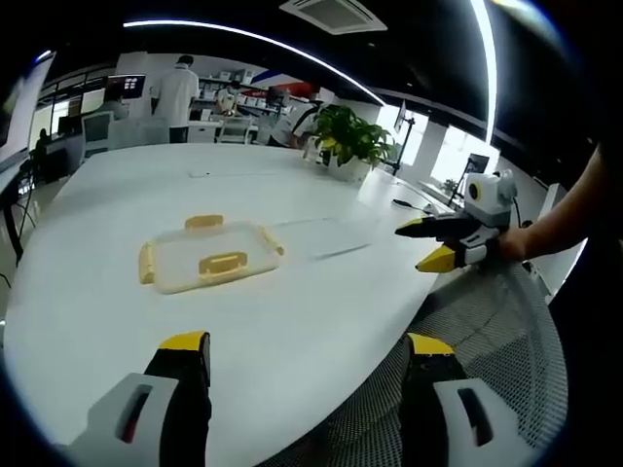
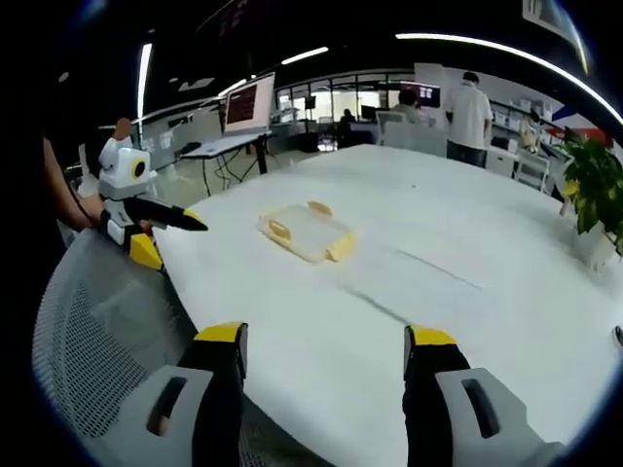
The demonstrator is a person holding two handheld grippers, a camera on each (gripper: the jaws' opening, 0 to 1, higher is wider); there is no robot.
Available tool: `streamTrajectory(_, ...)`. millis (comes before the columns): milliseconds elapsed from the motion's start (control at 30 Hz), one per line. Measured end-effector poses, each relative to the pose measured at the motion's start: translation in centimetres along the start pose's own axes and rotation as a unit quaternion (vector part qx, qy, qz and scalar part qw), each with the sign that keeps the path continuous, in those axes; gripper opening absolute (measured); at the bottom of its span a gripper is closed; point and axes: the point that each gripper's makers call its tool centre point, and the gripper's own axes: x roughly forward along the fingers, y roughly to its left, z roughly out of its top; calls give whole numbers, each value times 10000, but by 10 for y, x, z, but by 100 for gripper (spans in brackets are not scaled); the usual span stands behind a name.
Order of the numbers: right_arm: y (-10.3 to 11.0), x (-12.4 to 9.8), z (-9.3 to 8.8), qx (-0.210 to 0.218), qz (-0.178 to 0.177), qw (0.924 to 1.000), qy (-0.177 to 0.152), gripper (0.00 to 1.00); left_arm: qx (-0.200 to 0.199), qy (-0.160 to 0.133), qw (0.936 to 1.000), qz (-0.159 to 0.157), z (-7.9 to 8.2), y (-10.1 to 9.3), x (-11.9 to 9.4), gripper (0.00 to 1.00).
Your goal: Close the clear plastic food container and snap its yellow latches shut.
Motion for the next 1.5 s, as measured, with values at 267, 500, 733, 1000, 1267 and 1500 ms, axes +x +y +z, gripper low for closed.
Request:
streamTrajectory(267, 3, 1, -5, -54, 40, 9998, 167, 63, -63, -34, 10000, 59, 0, 4, -2, 76)
streamTrajectory(500, 9, 1, 0, -113, 110, 9998, 106, 63, -133, -84, 9998, 151, 1, 10, -5, 77)
streamTrajectory(733, 12, -2, 6, -291, 189, 9994, 85, 61, 42, -123, 9998, 180, 5, 11, -7, 74)
streamTrajectory(1000, 23, -3, -4, -855, 677, 9926, 525, 59, 19, 386, 9985, 393, -10, 21, -5, 74)
streamTrajectory(1267, 26, 0, 8, -490, 985, 9937, 219, 62, 273, 734, 9969, 76, -17, 11, -2, 64)
streamTrajectory(1500, 25, 5, 23, -408, 1091, 9932, 0, 69, 44, 507, 9983, 268, 9, 30, -5, 69)
